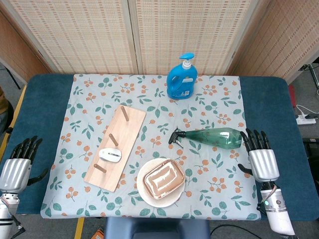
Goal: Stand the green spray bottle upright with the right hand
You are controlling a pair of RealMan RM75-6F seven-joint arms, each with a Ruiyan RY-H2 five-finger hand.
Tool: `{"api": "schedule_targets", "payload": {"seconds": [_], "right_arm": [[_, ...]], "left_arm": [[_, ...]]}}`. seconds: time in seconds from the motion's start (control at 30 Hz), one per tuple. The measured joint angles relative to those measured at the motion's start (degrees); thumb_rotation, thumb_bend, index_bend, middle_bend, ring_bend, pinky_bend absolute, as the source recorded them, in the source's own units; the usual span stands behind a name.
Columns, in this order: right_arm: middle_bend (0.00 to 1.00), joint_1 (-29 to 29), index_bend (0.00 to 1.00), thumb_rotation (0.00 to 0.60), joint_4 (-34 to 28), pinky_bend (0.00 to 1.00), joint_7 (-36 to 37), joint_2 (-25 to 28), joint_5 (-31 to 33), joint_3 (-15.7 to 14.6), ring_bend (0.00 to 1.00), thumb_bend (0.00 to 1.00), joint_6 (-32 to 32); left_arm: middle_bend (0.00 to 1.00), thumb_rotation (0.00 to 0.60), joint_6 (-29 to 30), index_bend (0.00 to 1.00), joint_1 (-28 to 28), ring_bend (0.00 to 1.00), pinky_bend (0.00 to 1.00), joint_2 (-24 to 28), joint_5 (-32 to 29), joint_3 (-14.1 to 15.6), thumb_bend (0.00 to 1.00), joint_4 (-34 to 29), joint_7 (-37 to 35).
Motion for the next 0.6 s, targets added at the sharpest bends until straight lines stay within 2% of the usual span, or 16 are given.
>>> {"api": "schedule_targets", "payload": {"seconds": [0.4,0.6], "right_arm": [[0.03,0.51,0.02,0.600,0.18,0.00,-1.03,-1.12,-0.14,-0.26,0.00,0.00,-0.54],[0.03,1.97,0.06,0.600,0.24,0.00,-1.66,-1.39,0.22,1.04,0.00,0.00,-1.45]], "left_arm": [[0.00,0.600,0.84,0.00,0.34,0.00,0.11,0.27,0.54,0.08,0.23,-0.31,-0.66],[0.00,0.600,-0.08,0.00,-0.02,0.00,0.11,0.23,0.27,0.05,0.23,-0.17,-0.41]]}}
